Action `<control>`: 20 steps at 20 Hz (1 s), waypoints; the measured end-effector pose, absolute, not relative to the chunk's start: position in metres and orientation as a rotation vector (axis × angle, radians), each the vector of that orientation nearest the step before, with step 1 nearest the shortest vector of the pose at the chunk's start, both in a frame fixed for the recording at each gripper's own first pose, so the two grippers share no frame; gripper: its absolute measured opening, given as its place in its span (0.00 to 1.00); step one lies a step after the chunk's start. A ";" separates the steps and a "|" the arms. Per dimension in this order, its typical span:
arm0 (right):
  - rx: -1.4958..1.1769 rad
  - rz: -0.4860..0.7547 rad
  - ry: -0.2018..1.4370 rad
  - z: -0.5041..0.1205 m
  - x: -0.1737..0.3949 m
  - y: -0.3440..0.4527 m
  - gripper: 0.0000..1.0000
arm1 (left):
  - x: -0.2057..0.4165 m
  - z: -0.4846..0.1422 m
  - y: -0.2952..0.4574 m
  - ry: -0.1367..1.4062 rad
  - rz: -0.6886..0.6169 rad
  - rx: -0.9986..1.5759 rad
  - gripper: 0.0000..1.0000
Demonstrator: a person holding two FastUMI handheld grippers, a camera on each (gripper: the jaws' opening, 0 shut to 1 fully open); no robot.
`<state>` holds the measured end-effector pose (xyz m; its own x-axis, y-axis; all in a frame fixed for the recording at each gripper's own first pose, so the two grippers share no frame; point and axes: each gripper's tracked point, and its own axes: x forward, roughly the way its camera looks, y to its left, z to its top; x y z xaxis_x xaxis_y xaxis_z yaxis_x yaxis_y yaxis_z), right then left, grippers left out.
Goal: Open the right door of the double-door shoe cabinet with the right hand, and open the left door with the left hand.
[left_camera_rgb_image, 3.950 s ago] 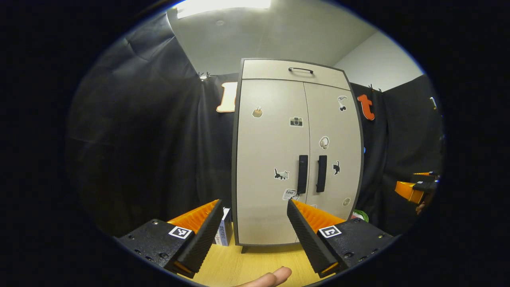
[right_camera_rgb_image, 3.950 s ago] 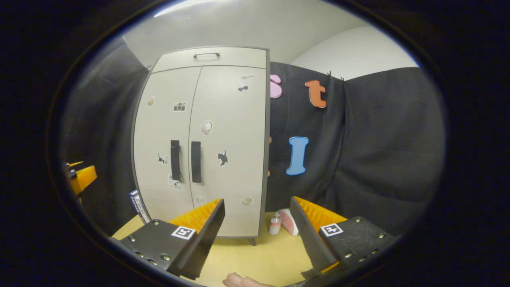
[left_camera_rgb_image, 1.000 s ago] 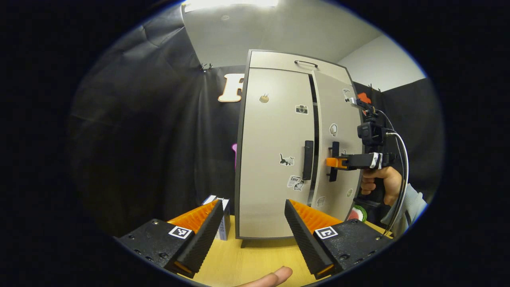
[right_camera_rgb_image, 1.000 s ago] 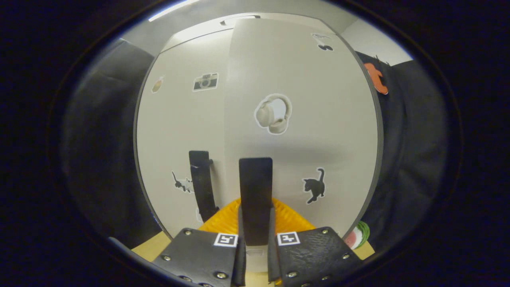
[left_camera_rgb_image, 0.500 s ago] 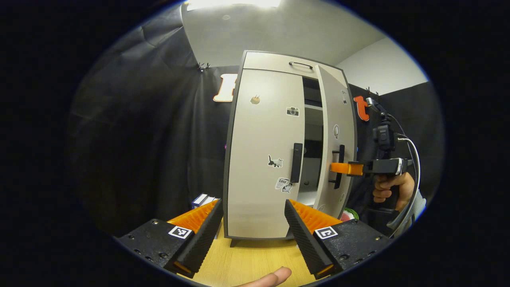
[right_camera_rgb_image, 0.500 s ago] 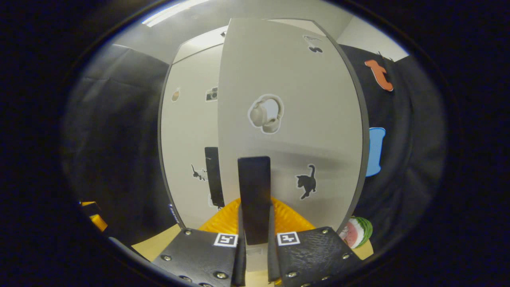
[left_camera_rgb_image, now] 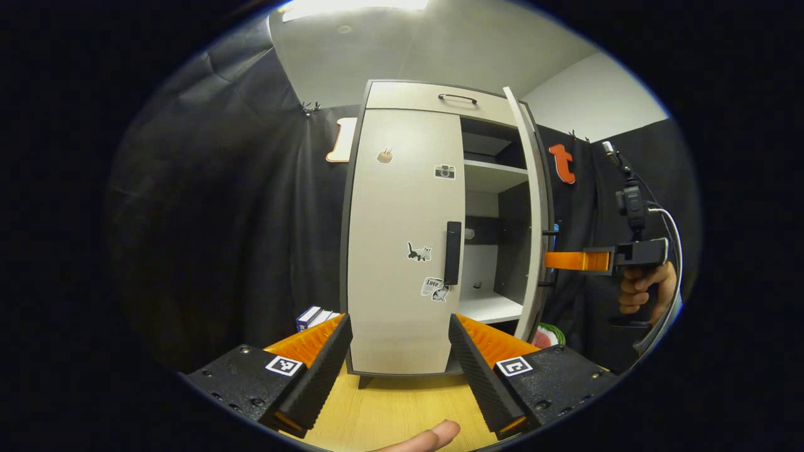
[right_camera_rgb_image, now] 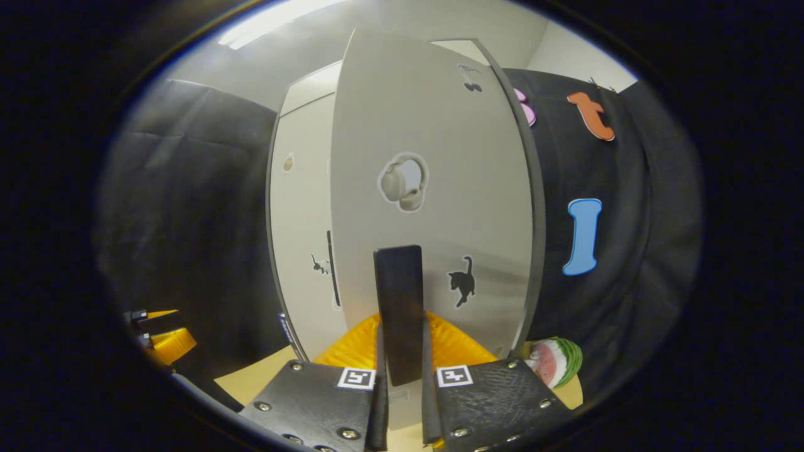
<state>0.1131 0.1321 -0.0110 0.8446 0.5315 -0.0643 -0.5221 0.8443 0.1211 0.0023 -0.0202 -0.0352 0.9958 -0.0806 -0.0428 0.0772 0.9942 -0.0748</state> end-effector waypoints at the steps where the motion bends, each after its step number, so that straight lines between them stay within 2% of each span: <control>1: 0.105 0.555 0.097 -0.011 0.109 0.123 0.21 | 0.002 -0.036 -0.024 0.046 -0.084 -0.082 0.96; 11: 0.078 0.468 0.094 -0.017 0.099 0.062 0.21 | -0.004 -0.040 -0.052 0.044 -0.126 -0.079 0.96; 16: 0.093 0.427 0.117 -0.032 0.112 0.029 0.20 | 0.002 -0.048 -0.058 0.057 -0.129 -0.089 0.96; 17: 0.103 0.404 0.120 -0.029 0.107 0.015 0.05 | 0.004 -0.050 -0.059 0.065 -0.127 -0.091 0.96; 20: 0.075 0.325 0.103 -0.034 0.129 -0.022 0.04 | 0.005 -0.054 -0.066 0.075 -0.138 -0.099 0.96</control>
<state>0.1286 -0.0225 -0.0335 0.9425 0.3223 -0.0885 -0.3146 0.9449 0.0903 0.0055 -0.0657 -0.0541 0.9876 -0.1412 -0.0683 0.1338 0.9856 -0.1032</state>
